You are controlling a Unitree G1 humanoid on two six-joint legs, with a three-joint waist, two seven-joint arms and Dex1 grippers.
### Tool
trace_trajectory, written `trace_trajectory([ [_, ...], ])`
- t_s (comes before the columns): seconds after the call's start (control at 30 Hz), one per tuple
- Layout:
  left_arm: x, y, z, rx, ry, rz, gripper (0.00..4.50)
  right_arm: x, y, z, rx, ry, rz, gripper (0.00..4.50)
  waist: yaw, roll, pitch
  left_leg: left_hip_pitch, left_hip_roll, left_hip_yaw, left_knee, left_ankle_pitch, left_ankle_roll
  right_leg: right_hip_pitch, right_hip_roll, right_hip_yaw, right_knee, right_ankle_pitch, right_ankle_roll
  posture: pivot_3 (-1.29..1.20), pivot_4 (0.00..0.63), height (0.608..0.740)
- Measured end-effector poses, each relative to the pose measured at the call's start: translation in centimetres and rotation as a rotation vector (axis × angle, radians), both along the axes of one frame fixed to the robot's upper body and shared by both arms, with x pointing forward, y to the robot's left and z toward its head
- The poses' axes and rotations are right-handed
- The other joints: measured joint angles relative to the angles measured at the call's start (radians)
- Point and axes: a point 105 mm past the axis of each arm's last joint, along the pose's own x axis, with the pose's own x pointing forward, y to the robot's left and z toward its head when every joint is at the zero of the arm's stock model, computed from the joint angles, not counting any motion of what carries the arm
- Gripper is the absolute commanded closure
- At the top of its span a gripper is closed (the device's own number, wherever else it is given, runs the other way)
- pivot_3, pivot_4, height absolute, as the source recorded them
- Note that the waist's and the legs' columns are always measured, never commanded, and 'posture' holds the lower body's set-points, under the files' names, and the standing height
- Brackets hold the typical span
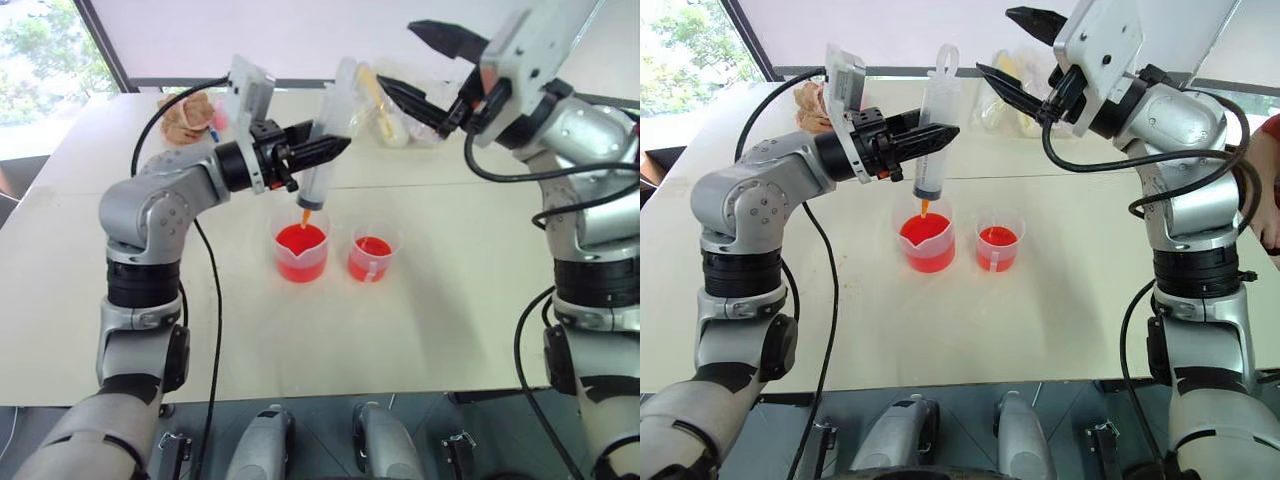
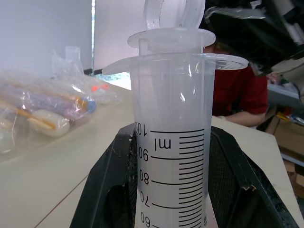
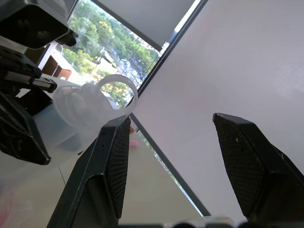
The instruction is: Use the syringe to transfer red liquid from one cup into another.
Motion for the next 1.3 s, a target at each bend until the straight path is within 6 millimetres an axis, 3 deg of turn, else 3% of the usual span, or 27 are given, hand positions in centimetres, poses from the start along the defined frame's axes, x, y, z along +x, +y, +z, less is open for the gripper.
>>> trace_trajectory([
  [0.17,0.0,-0.3,-1.0,0.015,0.022,-0.010,3.14,0.5,1.5,-1.0,-0.004,0.006,0.031,1.63,-0.001,0.000,0.000,0.000,0.000,0.000,0.000,0.000,0.000,0.000,0.000,0.000,0.000,0.000,0.000,0.00,0.150,0.740],
  [0.47,-0.2,-0.2,-2.1,0.034,0.007,-0.022,3.14,1.0,2.4,-1.7,0.006,0.017,0.065,1.63,0.001,0.000,0.000,0.000,0.000,0.000,0.000,0.001,-0.002,0.000,0.000,0.000,0.000,0.000,0.000,0.00,0.150,0.740],
  [0.7,0.2,0.1,-4.2,0.075,-0.047,0.004,3.14,1.4,3.2,-3.5,-0.032,0.065,0.083,1.63,0.000,0.000,0.000,0.000,-0.001,0.000,0.000,0.001,-0.002,0.000,0.000,0.000,0.001,0.000,0.000,0.00,0.150,0.740],
  [0.8,0.5,0.2,-4.9,0.070,-0.060,0.022,3.14,1.5,3.4,-4.2,-0.043,0.082,0.087,2.41,0.002,0.000,0.000,0.000,-0.001,0.000,0.000,0.001,-0.002,0.000,0.000,0.000,0.000,0.000,0.000,0.00,0.150,0.740],
  [0.93,1.4,0.5,-6.2,0.049,-0.079,0.068,3.14,1.4,4.1,-6.0,-0.067,0.129,0.106,4.41,0.001,0.000,0.000,0.001,-0.001,0.000,0.000,0.001,-0.002,0.000,0.000,0.000,0.000,0.000,0.000,0.00,0.150,0.740],
  [1.3,1.7,0.5,-7.4,0.064,-0.078,0.076,3.14,1.7,3.8,-7.0,-0.078,0.178,0.078,4.47,0.001,0.000,0.000,0.001,-0.001,0.000,0.000,0.000,0.001,0.000,0.001,0.000,0.001,0.000,0.000,0.00,0.150,0.740],
])
